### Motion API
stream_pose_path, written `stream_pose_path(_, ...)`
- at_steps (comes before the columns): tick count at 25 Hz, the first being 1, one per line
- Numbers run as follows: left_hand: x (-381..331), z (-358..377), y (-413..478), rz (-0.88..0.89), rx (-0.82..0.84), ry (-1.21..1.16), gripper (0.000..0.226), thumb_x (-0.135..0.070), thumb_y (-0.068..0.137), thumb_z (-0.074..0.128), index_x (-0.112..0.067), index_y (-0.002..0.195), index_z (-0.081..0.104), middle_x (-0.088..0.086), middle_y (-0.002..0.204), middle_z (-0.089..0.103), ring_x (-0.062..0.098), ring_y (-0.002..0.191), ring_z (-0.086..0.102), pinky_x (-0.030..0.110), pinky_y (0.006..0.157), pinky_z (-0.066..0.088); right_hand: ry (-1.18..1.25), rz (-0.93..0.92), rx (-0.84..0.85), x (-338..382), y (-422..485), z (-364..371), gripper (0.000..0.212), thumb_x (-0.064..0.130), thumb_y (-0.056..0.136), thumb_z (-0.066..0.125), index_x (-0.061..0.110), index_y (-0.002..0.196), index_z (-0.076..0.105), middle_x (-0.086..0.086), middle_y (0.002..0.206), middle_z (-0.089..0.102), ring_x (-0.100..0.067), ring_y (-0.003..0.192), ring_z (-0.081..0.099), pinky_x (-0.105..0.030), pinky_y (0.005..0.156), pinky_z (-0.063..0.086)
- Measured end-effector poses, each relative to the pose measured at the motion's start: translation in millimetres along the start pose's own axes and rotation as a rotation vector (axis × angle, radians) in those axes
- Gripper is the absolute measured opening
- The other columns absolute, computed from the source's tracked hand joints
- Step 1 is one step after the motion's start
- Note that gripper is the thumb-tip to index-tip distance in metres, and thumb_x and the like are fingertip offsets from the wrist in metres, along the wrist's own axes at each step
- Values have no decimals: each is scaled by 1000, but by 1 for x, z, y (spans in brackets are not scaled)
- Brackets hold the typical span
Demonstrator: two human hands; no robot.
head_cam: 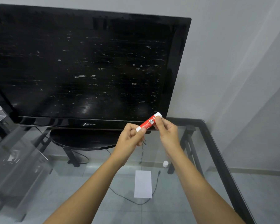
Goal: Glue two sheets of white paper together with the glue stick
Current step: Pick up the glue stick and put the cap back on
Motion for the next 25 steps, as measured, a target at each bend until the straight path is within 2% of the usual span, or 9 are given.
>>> stream_pose_path(2,1,-1,2,-93,18,-24,45,-58,83,46,-15,80,56,-5,50,53,6,44,45,17,48,42,2,1,11,1,1,0,41,52,80,53,18,95,70,4,88,71,-6,93,64,-10,74,48)
stream_pose_path(6,1,-6,2,-764,285,-641,56,-55,91,38,-15,53,50,-5,34,42,7,27,35,18,29,31,-35,-1,23,0,-3,2,34,54,79,54,27,92,69,11,82,70,-6,89,65,-13,71,50)
stream_pose_path(8,-1,-6,0,-829,263,-622,62,-59,90,34,-13,52,53,-3,36,47,7,28,39,17,29,32,-53,5,10,-2,-5,3,33,54,79,54,28,92,69,4,85,71,-12,89,65,-23,71,54)
stream_pose_path(11,-1,-5,-1,-365,-27,-58,51,-64,84,40,-19,87,63,3,75,69,9,54,62,17,49,49,-43,30,-24,-2,-5,1,22,50,83,54,36,80,70,-15,88,69,-30,89,61,-39,80,51)
stream_pose_path(13,-3,-4,-7,84,-129,296,34,-51,78,61,-28,102,53,-6,98,66,7,81,67,15,68,54,-33,38,-33,-3,-4,0,24,54,79,53,37,80,70,-2,85,72,-19,87,66,-30,78,53)
stream_pose_path(15,2,-4,-8,281,-150,473,32,-34,77,70,-28,103,52,-14,97,62,4,88,65,13,77,53,-43,54,-31,-6,-4,0,30,57,75,54,33,86,69,6,85,72,-8,88,67,-18,74,52)
stream_pose_path(18,9,-6,-9,329,-219,528,21,-26,80,69,-20,97,59,-13,95,63,-3,84,64,11,76,52,-65,100,-1,-19,-1,-5,37,65,71,51,35,84,68,16,79,72,1,84,66,-9,67,49)
stream_pose_path(21,20,-11,-9,306,-248,492,17,-25,80,70,-22,93,58,-22,90,60,-9,84,62,7,72,50,-158,181,31,-54,2,-20,41,68,76,43,38,93,65,16,88,69,-4,90,63,-17,80,47)
stream_pose_path(25,31,-17,-12,227,-236,509,19,-28,80,70,-27,92,55,-24,88,58,-9,87,61,6,70,50,-690,290,-40,-128,-4,-53,40,34,92,52,11,125,55,-10,122,61,-22,110,56,-28,91,39)
Point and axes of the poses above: each hand's wrist, its own y-axis towards the middle knuckle, its own z-axis out of the palm, x = y × z, the point moved 2 cm from there along y, towards the middle knuckle
